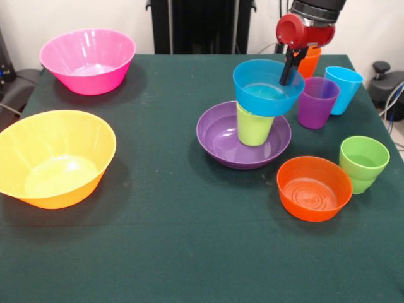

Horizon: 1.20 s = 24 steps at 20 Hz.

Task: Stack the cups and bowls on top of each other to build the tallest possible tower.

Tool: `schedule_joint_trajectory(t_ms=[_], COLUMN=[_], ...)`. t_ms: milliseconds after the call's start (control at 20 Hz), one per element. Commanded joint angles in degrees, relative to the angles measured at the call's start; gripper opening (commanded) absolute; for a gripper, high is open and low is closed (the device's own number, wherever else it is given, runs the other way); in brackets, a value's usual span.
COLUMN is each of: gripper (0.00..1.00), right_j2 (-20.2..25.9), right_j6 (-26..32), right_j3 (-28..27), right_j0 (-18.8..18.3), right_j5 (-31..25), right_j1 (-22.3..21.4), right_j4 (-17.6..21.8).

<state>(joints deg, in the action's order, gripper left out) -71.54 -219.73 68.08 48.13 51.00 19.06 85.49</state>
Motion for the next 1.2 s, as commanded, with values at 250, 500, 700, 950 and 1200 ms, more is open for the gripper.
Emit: schedule_joint_trajectory(t_ms=[250, 500, 700, 950, 1200], gripper=[0.0, 0.0, 0.0, 0.0, 0.0], right_j2=[7.8, 7.1, 7.1, 6.9, 7.0], right_j6=[-15.1, -16.3, -16.5, -17.4, -17.3], right_j3=[-6.8, -7.3, -7.3, -7.3, -7.3], right_j0=[0.9, 1.0, 1.0, 1.1, 1.0], right_j5=[3.1, 3.5, 3.5, 4.2, 4.1], right_j1=[3.4, 4.1, 4.2, 4.6, 4.5], right_j4=[0.4, 1.1, 1.1, 1.7, 1.4])
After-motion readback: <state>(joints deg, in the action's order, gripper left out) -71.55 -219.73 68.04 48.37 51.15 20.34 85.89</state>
